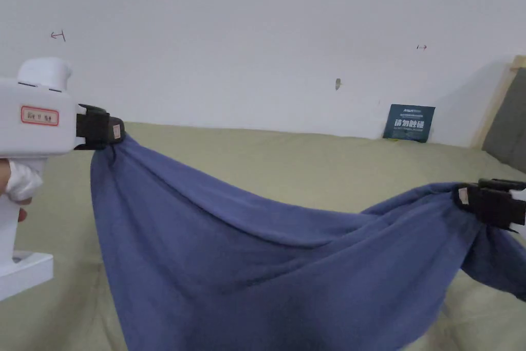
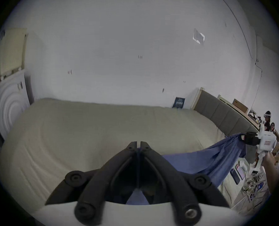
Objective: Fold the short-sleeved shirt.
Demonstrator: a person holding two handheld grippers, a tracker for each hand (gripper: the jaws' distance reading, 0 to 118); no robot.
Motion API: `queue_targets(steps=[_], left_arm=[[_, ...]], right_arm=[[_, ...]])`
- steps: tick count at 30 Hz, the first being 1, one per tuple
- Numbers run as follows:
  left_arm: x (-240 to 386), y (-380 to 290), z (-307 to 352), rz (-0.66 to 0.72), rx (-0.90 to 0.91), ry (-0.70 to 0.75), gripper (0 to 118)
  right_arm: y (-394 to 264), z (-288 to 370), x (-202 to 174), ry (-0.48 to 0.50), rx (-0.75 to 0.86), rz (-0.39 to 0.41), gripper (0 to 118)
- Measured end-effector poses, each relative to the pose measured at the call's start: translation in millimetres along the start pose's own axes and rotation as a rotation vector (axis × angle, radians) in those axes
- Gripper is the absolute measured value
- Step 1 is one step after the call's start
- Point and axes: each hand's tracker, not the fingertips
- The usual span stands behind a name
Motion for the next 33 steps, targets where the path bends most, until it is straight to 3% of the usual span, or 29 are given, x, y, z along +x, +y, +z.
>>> queue_targets(steps=[7, 16, 22, 33], left_arm=[[-10, 67, 22, -0.049, 0.091, 0.057, 0], [-31, 117, 36, -0.093, 0.206, 0.128, 0], [-40, 120, 36, -0.068, 0.239, 0.138, 0], [-55, 87, 23, -0.026, 0.203, 0.139, 0]], right_arm=[[73, -11, 1, -0.025, 0.100, 0.021, 8], [132, -35, 16, -0.067, 0.215, -0.062, 8], [139, -56, 16, -0.079, 0.283, -0.088, 8], [109, -82, 8, -0.064, 0.229, -0.070, 8]])
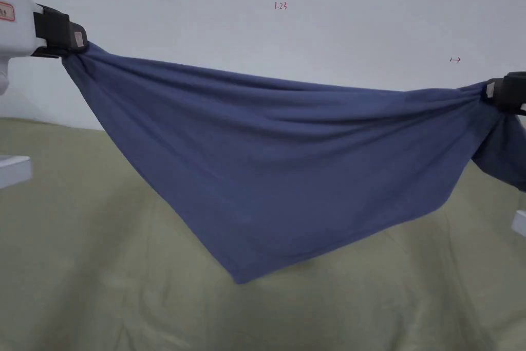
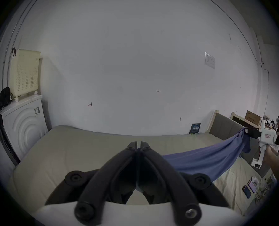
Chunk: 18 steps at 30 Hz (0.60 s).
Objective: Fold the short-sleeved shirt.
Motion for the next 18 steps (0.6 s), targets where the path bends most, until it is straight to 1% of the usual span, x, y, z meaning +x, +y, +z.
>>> queue_targets(steps=[4, 7, 9, 11, 13, 18], left_arm=[[-1, -34, 15, 0.006, -0.008, -0.038, 0], [-14, -66, 26, 0.033, -0.033, -0.061, 0], [-19, -87, 35, 0.059, -0.072, -0.077, 0], [-25, -111, 43, 0.086, -0.097, -0.080, 0], [-30, -140, 54, 0.099, -0.118, -0.079, 0], [-35, -209, 79, 0.159, -0.230, -0.103, 0]], right_arm=[[-31, 10, 3, 0.042, -0.003, -0.058, 8], [-58, 24, 5, 0.057, -0.014, -0.059, 8], [-77, 34, 11, 0.072, -0.038, -0.075, 8], [-99, 45, 17, 0.070, -0.063, -0.096, 8], [-123, 59, 22, 0.053, -0.097, -0.080, 8], [-180, 99, 33, 0.046, -0.206, -0.098, 8]])
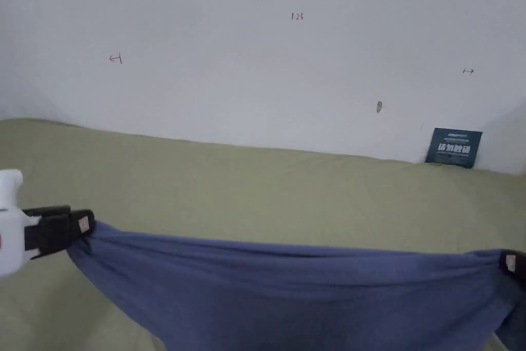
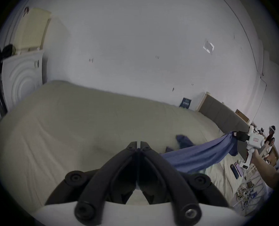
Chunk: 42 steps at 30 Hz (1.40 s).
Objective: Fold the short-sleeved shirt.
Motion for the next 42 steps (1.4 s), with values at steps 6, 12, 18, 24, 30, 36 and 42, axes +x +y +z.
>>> queue_targets(steps=[6, 12, 18, 24, 30, 36, 42], left_arm=[[-5, -77, 23, 0.058, -0.135, 0.027, 0], [-15, -136, 42, 0.167, -0.277, 0.037, 0], [-26, -164, 50, 0.182, -0.281, 0.026, 21], [14, -140, 77, 0.134, -0.135, 0.036, 114], [119, -99, 111, -0.184, 0.063, 0.250, 113], [208, -148, 123, -0.219, 0.168, 0.274, 0], [248, -201, 114, -0.294, 0.132, 0.279, 0]], right_arm=[[-56, 32, 6, -0.042, -0.207, 0.018, 8], [-104, 54, 19, -0.053, -0.313, 0.007, 8], [-120, 60, 17, -0.077, -0.360, 0.014, 22], [-85, 89, -19, -0.134, -0.218, 0.152, 81], [-57, 142, -100, -0.225, -0.033, 0.169, 80], [-122, 177, -177, -0.280, 0.079, 0.262, 0], [-173, 173, -193, -0.200, -0.114, 0.178, 0]])
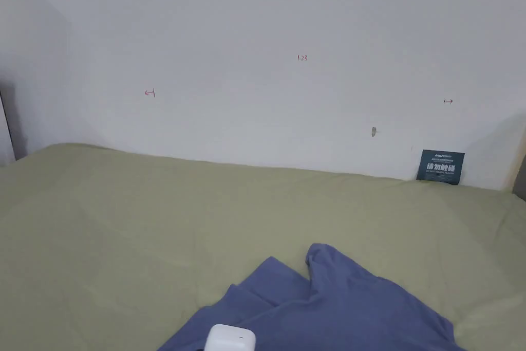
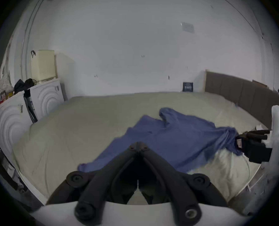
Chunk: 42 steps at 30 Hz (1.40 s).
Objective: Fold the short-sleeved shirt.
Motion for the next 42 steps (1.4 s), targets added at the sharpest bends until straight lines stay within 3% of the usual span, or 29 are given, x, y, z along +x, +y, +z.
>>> queue_targets(steps=[3, 8, 13, 14, 15, 16, 17, 18, 23, 28, 29, 30, 31, 32, 33, 34, 36, 38, 42], left_arm=[[5, -10, -8, 0.071, -0.086, -0.016, 0], [0, -11, -11, 0.065, -0.125, -0.019, 0], [-81, -7, -39, 0.201, -0.226, -0.084, 0], [-106, -9, -46, 0.246, -0.236, -0.064, 7], [-134, -13, -55, 0.290, -0.284, -0.063, 37], [-154, -18, -61, 0.336, -0.321, -0.071, 80], [-175, -26, -69, 0.383, -0.351, -0.050, 115], [-188, -35, -77, 0.393, -0.410, -0.027, 116], [-201, -54, -98, 0.425, -0.416, -0.029, 115], [-185, -67, -131, 0.260, -0.604, 0.110, 105], [-183, -70, -131, 0.261, -0.585, 0.119, 81], [-184, -70, -132, 0.279, -0.563, 0.102, 27], [-183, -72, -131, 0.320, -0.543, 0.063, 2], [-180, -73, -128, 0.347, -0.531, 0.064, 2], [-177, -72, -124, 0.340, -0.511, 0.068, 2], [-179, -70, -124, 0.320, -0.486, 0.081, 2], [-178, -68, -120, 0.305, -0.473, 0.071, 2], [-183, -64, -122, 0.317, -0.468, 0.080, 2], [-180, -61, -121, 0.356, -0.458, 0.075, 2]], right_arm=[[-10, -2, -6, 0.000, -0.020, 0.003, 0], [4, 6, -4, 0.025, 0.014, -0.001, 0], [22, 11, 8, 0.042, 0.051, -0.006, 0], [25, 12, 13, 0.046, 0.060, -0.010, 0], [26, 10, 14, 0.050, 0.073, -0.017, 0], [29, 8, 18, 0.051, 0.075, -0.022, 0], [33, 6, 22, 0.056, 0.076, -0.027, 0], [36, 3, 26, 0.061, 0.073, -0.028, 0], [55, -28, 36, 0.068, 0.072, -0.017, 0], [107, -91, 62, 0.148, 0.039, 0.030, 0], [125, -114, 71, 0.205, -0.008, 0.049, 0], [138, -134, 77, 0.245, -0.042, 0.061, 1], [156, -163, 80, 0.259, -0.089, 0.087, 4], [172, -190, 84, 0.262, -0.125, 0.117, 14], [185, -218, 87, 0.292, -0.158, 0.150, 51], [196, -244, 87, 0.284, -0.200, 0.192, 73], [213, -296, 80, 0.357, -0.279, 0.290, 77], [221, -352, 79, 0.420, -0.404, 0.322, 76], [214, -415, 63, 0.408, -0.556, 0.393, 76]])
